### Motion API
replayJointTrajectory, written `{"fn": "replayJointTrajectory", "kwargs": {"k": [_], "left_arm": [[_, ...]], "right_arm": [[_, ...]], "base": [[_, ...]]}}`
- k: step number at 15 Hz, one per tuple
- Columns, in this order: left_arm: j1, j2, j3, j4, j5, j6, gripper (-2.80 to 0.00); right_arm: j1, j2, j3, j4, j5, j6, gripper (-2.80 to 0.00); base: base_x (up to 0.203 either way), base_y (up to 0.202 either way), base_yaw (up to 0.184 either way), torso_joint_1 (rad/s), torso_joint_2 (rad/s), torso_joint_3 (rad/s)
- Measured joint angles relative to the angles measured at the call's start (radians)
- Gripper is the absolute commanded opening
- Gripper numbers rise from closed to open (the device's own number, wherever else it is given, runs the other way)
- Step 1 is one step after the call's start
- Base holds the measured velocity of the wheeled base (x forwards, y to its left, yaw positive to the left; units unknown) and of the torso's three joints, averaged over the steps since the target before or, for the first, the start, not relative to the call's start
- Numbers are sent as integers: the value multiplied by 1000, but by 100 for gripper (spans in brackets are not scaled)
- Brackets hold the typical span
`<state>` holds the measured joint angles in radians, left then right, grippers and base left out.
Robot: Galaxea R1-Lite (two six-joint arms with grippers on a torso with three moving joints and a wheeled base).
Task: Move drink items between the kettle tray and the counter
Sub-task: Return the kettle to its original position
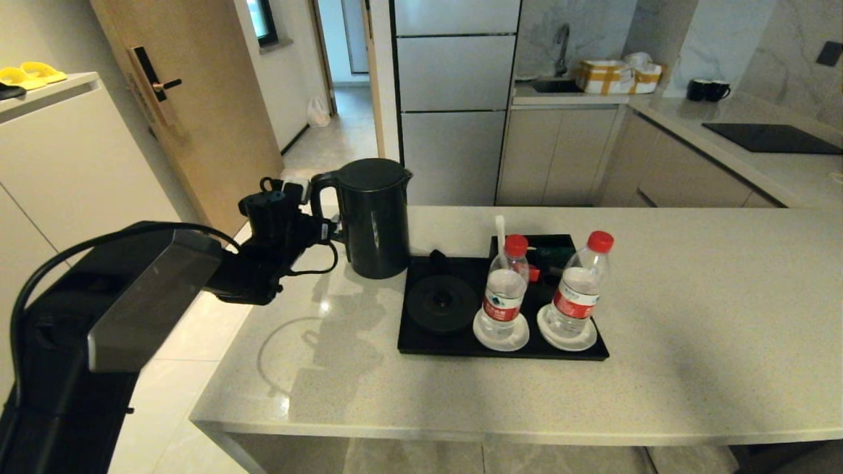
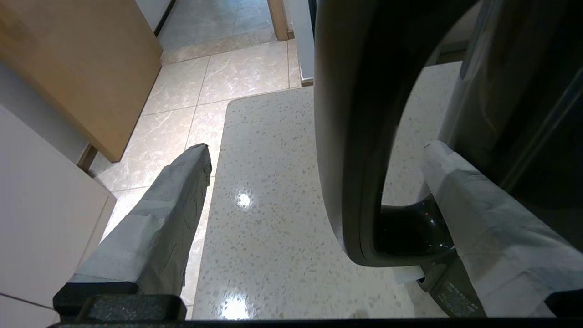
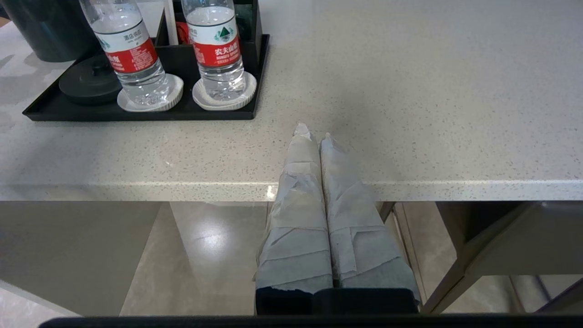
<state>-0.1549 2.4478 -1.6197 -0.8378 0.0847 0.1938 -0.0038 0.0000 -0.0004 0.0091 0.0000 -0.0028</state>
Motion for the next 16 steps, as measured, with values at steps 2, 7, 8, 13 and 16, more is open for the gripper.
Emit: {"fn": "replayJointTrajectory", "kwargs": {"k": [2,7,8,13,16], "left_arm": [[0,14,-16,4,0,0,0],[4,34,-52,12,19,1,0],[9,40,-67,20,22,1,0],[31,58,-117,54,26,1,0],[39,71,-150,73,28,1,0]], "right_arm": [[0,0,0,0,0,0,-280],[0,0,0,0,0,0,-280],[0,0,0,0,0,0,-280],[0,0,-1,0,0,0,-280],[1,0,-1,0,0,0,-280]], "base": [[0,0,0,0,0,0],[0,0,0,0,0,0],[0,0,0,0,0,0],[0,0,0,0,0,0],[0,0,0,0,0,0]]}}
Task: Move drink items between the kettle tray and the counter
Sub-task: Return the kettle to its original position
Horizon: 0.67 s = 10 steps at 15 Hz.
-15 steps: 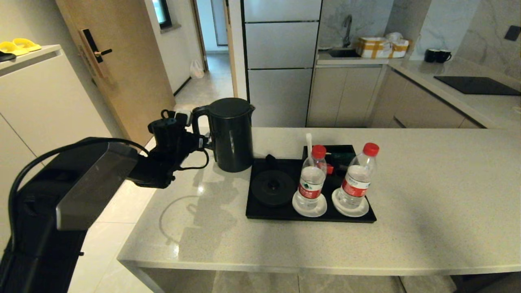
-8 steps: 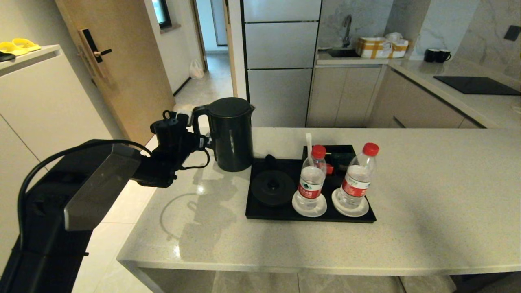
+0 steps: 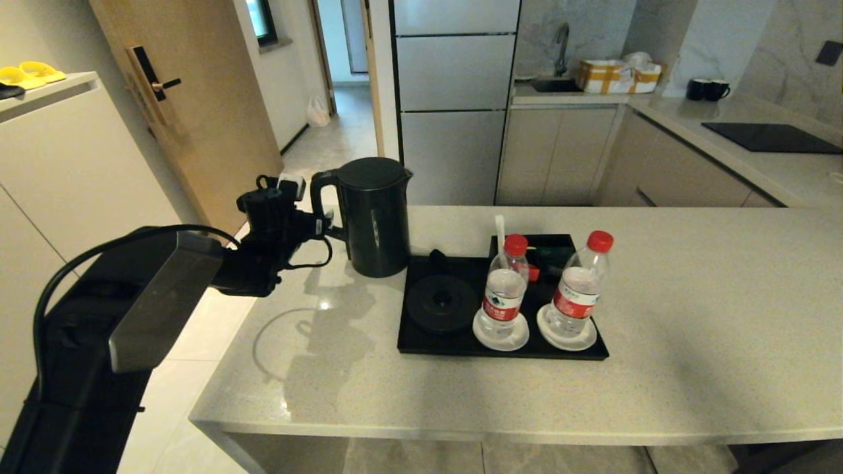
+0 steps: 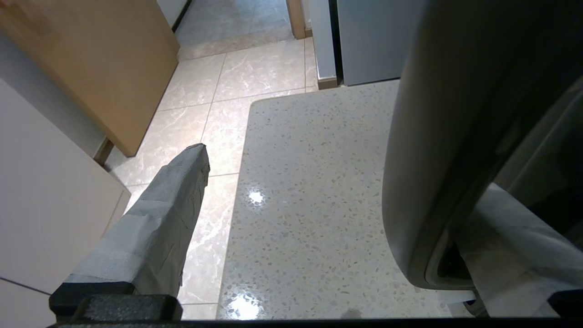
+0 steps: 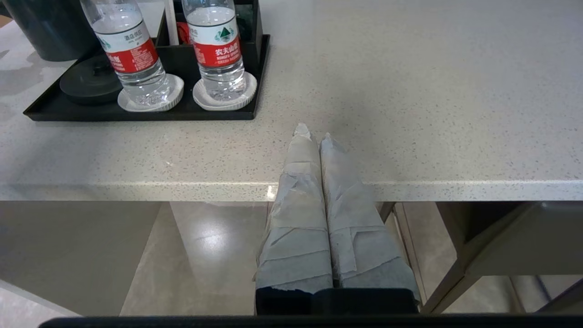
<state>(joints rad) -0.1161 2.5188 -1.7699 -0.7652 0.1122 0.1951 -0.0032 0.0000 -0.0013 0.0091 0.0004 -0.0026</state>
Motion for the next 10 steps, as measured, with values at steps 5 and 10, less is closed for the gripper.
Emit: {"fn": "replayJointTrajectory", "kwargs": {"k": [5,10], "left_arm": [[4,16,-28,30,-1,-11,0],[3,23,-68,63,-1,-13,0]], "right_arm": [[-1,0,1,0,0,-1,-280],[-1,0,0,0,0,0,-280]], "base": [[0,0,0,0,0,0],[0,0,0,0,0,0]]}}
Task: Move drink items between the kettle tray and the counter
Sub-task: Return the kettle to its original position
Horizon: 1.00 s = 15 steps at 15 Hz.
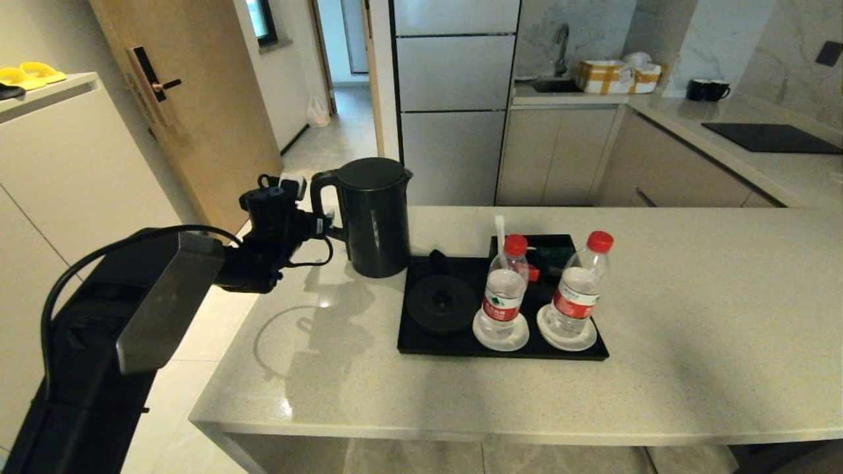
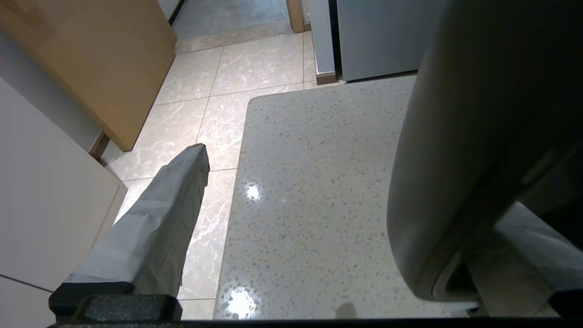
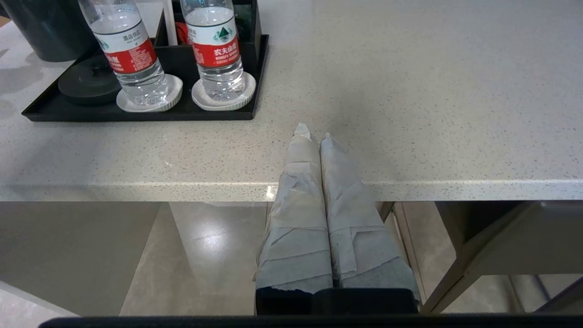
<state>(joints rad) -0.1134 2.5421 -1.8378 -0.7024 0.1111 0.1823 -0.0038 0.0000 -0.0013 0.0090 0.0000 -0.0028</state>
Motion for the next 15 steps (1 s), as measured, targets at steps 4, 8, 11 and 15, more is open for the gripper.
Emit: {"fn": "replayJointTrajectory", "kwargs": {"k": [4,8,11,15], "left_arm": [[-6,7,-26,11,1,-4,0],[-13,10,-34,14,0,-4,0],[-13,16,-60,36,1,-4,0],[-14,24,-75,39,4,-5,0]], "right_arm": [[0,0,0,0,0,0,-280],[0,0,1,0,0,0,-280],[0,0,1,0,0,0,-280],[0,0,0,0,0,0,-280]], "base": [[0,0,0,0,0,0],[0,0,0,0,0,0],[0,0,0,0,0,0],[0,0,0,0,0,0]]}}
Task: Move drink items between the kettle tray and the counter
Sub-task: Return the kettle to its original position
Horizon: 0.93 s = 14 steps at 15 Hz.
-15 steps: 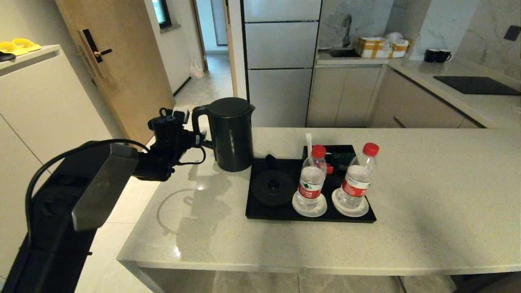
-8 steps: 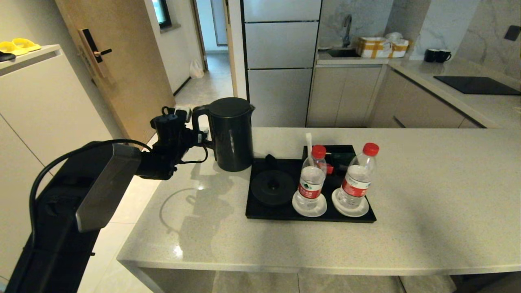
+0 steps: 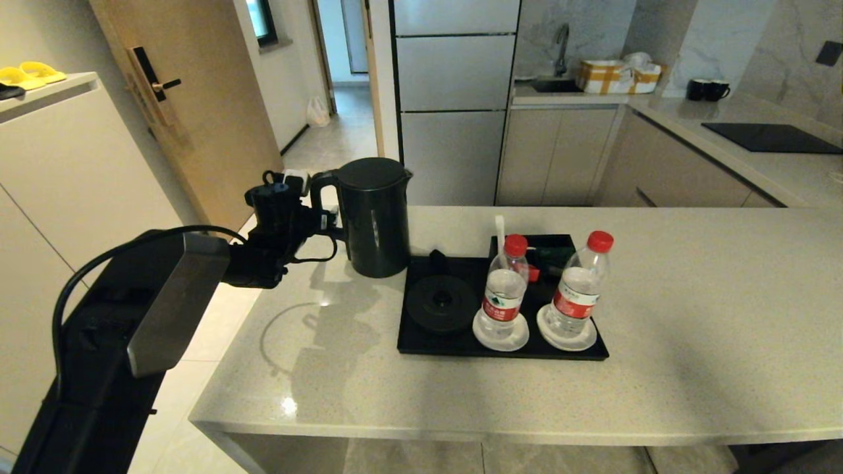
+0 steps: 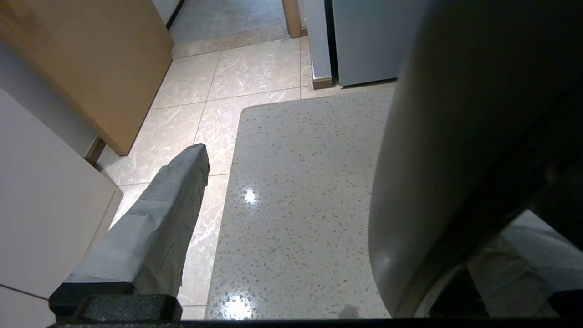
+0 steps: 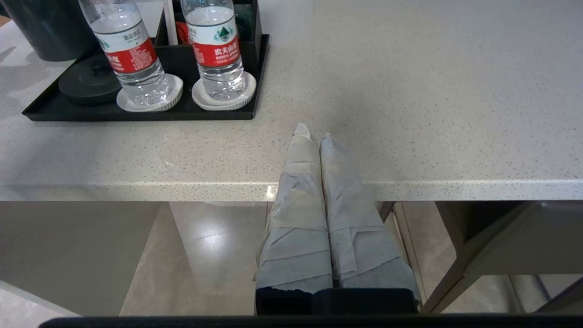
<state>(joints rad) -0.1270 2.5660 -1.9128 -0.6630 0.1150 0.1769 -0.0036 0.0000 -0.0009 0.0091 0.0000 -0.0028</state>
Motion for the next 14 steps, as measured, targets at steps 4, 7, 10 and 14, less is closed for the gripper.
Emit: {"fn": "replayJointTrajectory", "kwargs": {"k": [4,7,10,14], "left_arm": [[-2,1,-1,11,15,-4,-280],[-3,-1,3,8,15,-7,-280],[-4,-6,9,3,18,-25,-280],[-5,-31,35,6,18,-44,-280]], "right_arm": [[0,0,0,0,0,0,-280],[0,0,0,0,1,0,-280],[0,0,0,0,0,0,-280],[0,0,0,0,0,0,-280]], "base": [[0,0,0,0,0,0],[0,0,0,0,0,0],[0,0,0,0,0,0],[0,0,0,0,0,0]]}}
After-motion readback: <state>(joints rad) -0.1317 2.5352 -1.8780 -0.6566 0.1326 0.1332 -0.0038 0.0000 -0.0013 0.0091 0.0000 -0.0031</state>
